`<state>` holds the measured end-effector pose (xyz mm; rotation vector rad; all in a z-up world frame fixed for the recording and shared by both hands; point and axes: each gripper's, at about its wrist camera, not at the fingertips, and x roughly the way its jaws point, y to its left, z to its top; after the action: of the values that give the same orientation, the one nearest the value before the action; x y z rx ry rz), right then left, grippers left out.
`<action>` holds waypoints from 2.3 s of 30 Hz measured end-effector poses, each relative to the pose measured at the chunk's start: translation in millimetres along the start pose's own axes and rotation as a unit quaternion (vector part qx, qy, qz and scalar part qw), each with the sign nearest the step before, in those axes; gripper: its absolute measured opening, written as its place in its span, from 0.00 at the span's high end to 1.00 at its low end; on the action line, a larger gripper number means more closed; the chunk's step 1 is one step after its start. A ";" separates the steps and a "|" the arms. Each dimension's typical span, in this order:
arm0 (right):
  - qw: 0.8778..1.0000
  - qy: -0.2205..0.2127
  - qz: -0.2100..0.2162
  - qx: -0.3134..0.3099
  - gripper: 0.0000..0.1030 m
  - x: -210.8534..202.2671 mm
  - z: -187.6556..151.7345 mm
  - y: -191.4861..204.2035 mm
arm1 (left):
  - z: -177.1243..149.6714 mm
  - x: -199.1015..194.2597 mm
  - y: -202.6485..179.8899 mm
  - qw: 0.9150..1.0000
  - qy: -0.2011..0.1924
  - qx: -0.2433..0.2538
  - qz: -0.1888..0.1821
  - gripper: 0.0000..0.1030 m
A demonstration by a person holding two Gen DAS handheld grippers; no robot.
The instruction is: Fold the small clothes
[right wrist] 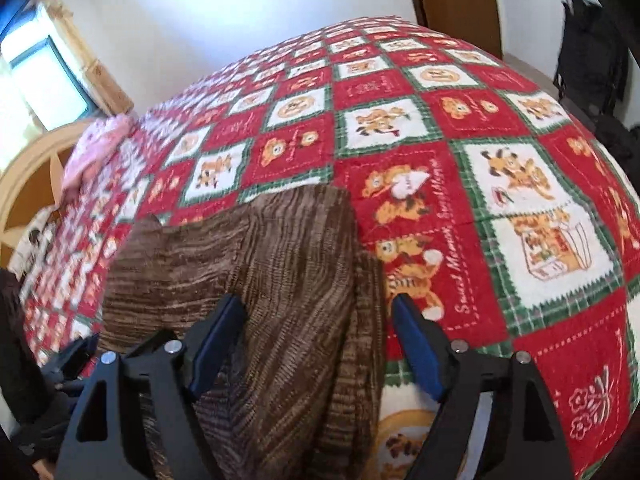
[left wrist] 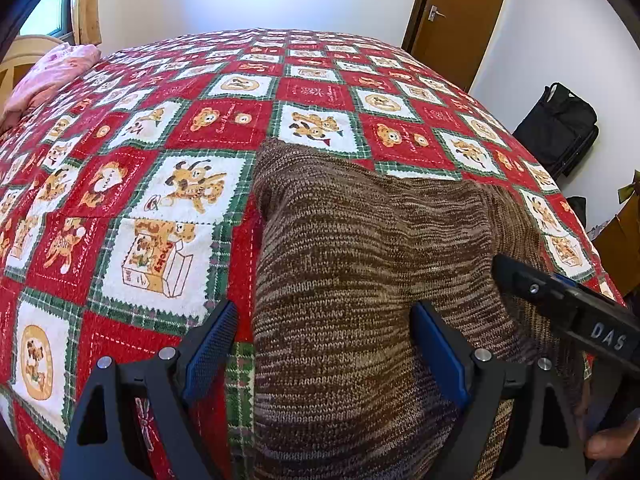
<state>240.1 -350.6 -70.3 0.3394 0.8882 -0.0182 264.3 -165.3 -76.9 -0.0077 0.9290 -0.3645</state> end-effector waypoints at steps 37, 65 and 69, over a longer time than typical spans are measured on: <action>0.989 -0.073 -0.077 -0.105 0.76 -18.2 -14.1 50.7 | -3.5 -17.9 -10.7 0.999 -0.045 0.026 0.003 0.64; 0.962 -0.230 -0.090 -0.116 0.77 -163.8 -68.1 124.6 | -34.8 -174.8 -2.3 0.984 -0.171 0.046 -0.020 0.67; 0.960 -0.242 -0.086 -0.110 0.77 -181.0 -74.8 123.5 | -42.7 -194.8 -5.5 0.981 -0.184 0.060 -0.027 0.67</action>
<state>87.8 -233.9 59.3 0.0404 0.4247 -0.1556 123.6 -103.7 50.3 0.0102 0.5404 -0.4514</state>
